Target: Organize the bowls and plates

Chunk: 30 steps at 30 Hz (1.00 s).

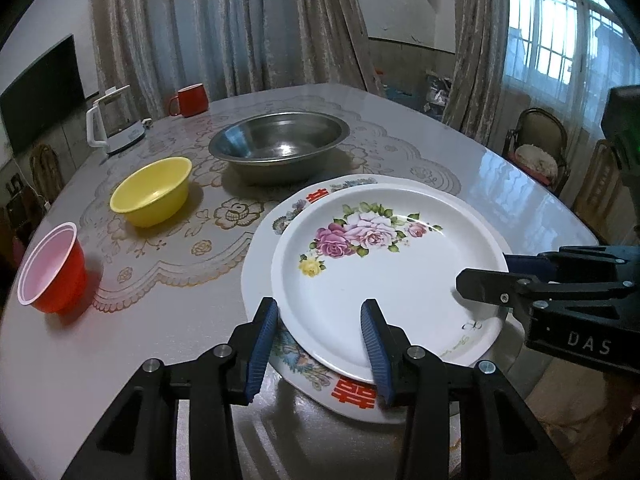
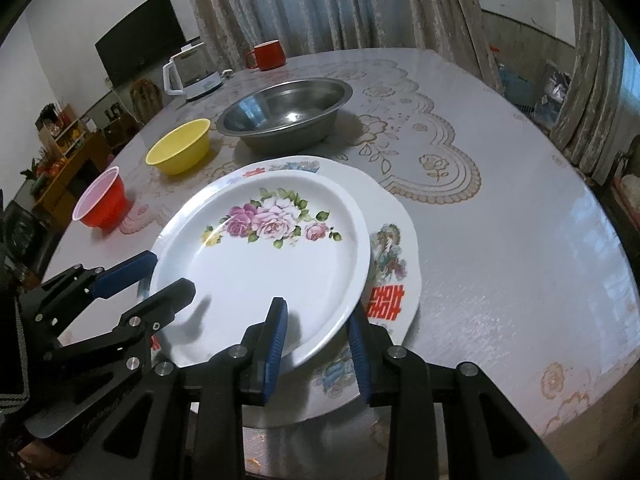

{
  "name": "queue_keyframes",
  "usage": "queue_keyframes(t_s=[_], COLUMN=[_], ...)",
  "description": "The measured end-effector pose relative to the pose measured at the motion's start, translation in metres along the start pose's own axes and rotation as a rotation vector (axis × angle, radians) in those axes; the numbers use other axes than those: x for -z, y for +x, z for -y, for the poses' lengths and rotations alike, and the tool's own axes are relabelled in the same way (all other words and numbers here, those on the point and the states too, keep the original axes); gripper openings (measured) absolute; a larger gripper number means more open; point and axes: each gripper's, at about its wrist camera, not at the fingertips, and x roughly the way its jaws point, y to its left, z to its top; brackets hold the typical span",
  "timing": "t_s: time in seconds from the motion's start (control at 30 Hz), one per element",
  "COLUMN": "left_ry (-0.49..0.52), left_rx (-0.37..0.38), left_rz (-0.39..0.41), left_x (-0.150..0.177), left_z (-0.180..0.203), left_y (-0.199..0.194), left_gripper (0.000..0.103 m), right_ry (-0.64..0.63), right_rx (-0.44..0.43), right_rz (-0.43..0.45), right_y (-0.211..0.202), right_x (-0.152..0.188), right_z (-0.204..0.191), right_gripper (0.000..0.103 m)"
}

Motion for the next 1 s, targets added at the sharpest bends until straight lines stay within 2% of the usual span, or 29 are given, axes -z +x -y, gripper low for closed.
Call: queue_keyframes(t_s=[0.13, 0.2, 0.33, 0.53, 0.63, 0.77, 0.83, 0.93, 0.97, 1.0], left_ry=[0.005, -0.013, -0.01, -0.003, -0.012, -0.009, -0.014, -0.028, -0.031, -0.039], left_rx=[0.004, 0.033, 0.031, 0.022, 0.028, 0.028, 0.028, 0.029, 0.022, 0.015], left_rz=[0.001, -0.005, -0.004, 0.004, 0.005, 0.002, 0.0, 0.003, 0.0, -0.003], left_x=[0.001, 0.0, 0.0, 0.001, 0.001, 0.001, 0.001, 0.001, 0.001, 0.002], left_z=[0.0, -0.003, -0.001, -0.002, -0.003, -0.002, -0.002, -0.003, -0.004, -0.006], left_y=[0.0, 0.001, 0.0, -0.001, -0.001, -0.002, -0.004, -0.007, -0.008, -0.009], left_gripper=[0.044, 0.044, 0.044, 0.044, 0.044, 0.044, 0.047, 0.059, 0.064, 0.064], right_ry=[0.008, 0.014, -0.061, -0.04, -0.048, -0.105, -0.113, -0.07, -0.065, -0.063], right_rx=[-0.007, -0.012, 0.1, 0.077, 0.038, 0.049, 0.041, -0.022, -0.024, -0.023], right_rz=[-0.001, -0.008, 0.012, 0.019, 0.019, 0.021, 0.021, 0.004, 0.004, 0.006], right_y=[-0.002, -0.005, -0.008, -0.014, -0.016, -0.009, -0.008, -0.006, -0.006, -0.006], right_x=[0.002, 0.002, 0.001, -0.004, -0.003, 0.001, 0.001, 0.001, 0.001, 0.002], right_z=[0.0, 0.0, -0.005, 0.003, 0.001, -0.013, -0.017, -0.014, -0.015, -0.015], right_gripper=[0.03, 0.03, 0.032, 0.033, 0.031, 0.031, 0.031, 0.031, 0.031, 0.031])
